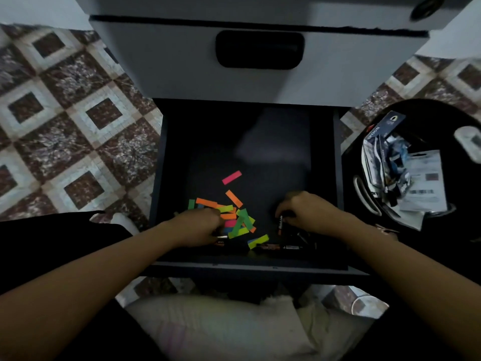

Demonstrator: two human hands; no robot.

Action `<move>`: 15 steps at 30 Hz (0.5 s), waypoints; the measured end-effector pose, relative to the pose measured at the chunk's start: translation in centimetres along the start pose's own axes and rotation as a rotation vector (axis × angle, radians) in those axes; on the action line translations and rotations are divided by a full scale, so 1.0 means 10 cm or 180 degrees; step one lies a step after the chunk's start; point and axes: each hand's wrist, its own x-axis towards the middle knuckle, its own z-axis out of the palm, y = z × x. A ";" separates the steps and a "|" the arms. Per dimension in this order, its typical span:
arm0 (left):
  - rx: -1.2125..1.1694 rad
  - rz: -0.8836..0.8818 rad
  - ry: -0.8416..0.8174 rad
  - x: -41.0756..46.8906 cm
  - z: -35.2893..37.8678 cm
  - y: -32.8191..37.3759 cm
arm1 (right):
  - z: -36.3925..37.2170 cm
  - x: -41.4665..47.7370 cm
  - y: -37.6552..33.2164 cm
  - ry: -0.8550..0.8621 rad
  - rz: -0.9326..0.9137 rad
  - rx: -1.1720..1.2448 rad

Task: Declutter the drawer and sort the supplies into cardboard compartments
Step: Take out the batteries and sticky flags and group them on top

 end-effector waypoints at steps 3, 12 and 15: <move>0.0111 -0.0021 -0.0046 0.01 0.01 0.00 | 0.04 0.00 -0.07 -0.0131 -0.0148 -0.0096; -0.0942 -0.0197 0.0333 0.01 -0.18 -0.11 | 0.12 -0.01 -0.15 -0.0344 -0.0251 -0.0245; -0.1421 -0.0349 0.0619 0.01 -0.31 -0.16 | 0.22 0.00 -0.26 -0.0482 -0.0235 -0.0444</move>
